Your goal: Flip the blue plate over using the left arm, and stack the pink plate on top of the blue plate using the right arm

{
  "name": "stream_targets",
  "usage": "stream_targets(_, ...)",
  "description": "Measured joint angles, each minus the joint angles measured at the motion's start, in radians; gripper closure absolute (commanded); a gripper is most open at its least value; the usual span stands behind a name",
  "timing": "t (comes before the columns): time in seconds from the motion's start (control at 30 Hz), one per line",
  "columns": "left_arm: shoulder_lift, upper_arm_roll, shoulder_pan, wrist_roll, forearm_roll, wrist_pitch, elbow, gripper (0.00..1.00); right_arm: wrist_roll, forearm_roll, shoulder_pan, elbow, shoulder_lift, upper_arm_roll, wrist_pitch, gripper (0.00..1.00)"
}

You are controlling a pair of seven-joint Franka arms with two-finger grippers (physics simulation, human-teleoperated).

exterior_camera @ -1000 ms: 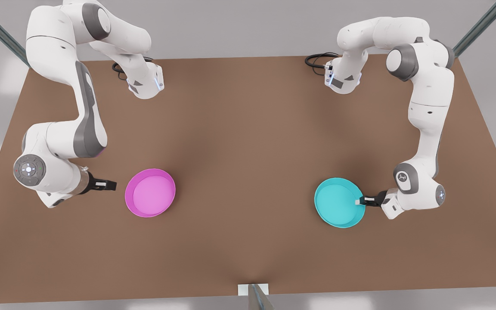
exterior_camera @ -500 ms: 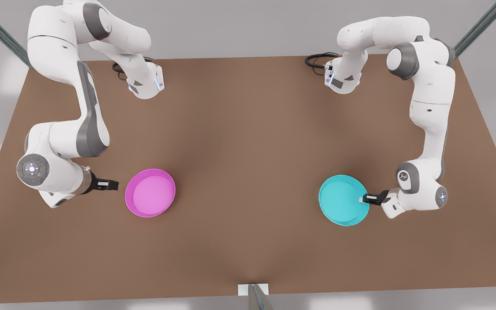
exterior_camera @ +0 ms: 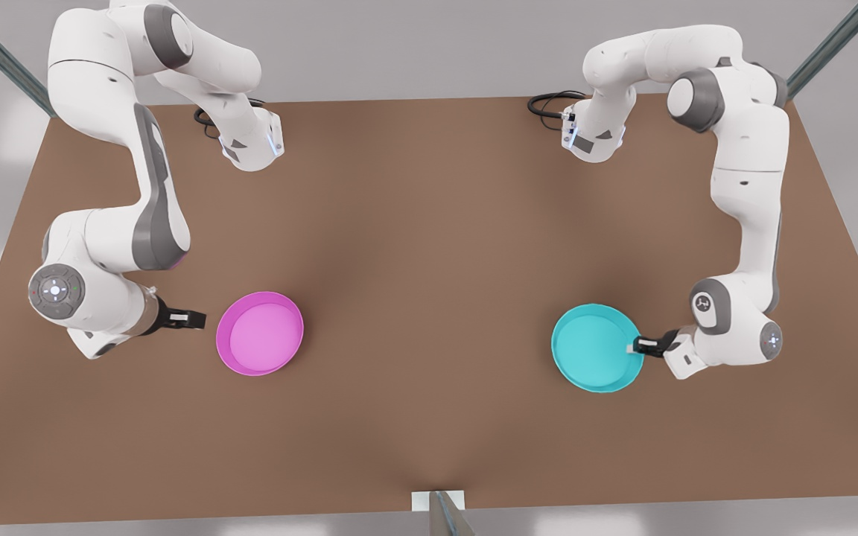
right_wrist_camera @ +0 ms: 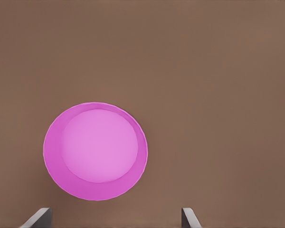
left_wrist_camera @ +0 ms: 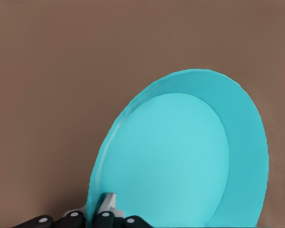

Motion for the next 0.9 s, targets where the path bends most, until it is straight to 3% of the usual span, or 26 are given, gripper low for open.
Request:
stream_targets(0.63, -0.069, 0.000, -0.176, -0.373, 0.172, -0.111, 0.076, 0.79, -0.001, 0.032, -0.001, -0.015, 0.004, 0.002, -0.002, 0.00)
stream_targets(0.73, -0.083, 0.001, -0.258, -0.549, 0.286, -0.279, 0.165, 0.79, -0.001, 0.042, 0.027, -0.103, 0.006, 0.003, 0.021, 0.00)
stream_targets(0.9, -0.083, 0.005, -0.380, -0.780, 0.473, -0.496, 0.266, 0.79, -0.028, 0.077, -0.018, -0.352, 0.001, 0.009, 0.293, 0.00)
